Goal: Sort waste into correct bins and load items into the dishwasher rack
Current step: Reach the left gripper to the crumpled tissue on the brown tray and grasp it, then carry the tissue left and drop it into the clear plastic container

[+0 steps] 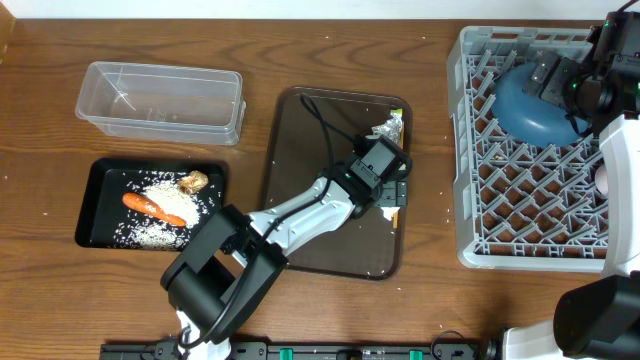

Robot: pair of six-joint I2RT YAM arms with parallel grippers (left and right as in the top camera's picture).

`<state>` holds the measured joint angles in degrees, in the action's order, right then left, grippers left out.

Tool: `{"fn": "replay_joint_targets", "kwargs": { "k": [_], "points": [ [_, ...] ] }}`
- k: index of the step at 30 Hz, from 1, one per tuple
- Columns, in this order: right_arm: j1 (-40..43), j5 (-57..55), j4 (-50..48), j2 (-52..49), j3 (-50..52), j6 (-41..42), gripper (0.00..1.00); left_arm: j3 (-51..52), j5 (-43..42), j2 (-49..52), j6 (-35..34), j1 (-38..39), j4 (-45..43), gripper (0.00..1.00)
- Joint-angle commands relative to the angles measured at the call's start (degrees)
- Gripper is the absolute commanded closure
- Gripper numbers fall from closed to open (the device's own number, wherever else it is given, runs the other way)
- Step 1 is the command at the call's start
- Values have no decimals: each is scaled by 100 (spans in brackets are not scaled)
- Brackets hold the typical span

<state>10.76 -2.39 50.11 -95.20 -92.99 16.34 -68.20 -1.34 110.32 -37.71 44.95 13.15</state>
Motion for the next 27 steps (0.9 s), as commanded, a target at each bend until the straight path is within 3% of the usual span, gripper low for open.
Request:
{"fn": "replay_joint_targets", "kwargs": {
  "k": [1, 9, 27],
  "points": [
    [20, -59, 11, 57, 0, 79, 1, -142, 232, 70, -76, -70, -15, 8],
    [20, -59, 11, 57, 0, 79, 1, -133, 247, 94, -79, -79, -20, 35],
    [20, -59, 11, 57, 0, 79, 1, -48, 203, 210, -398, -72, -46, 36]
  ]
}}
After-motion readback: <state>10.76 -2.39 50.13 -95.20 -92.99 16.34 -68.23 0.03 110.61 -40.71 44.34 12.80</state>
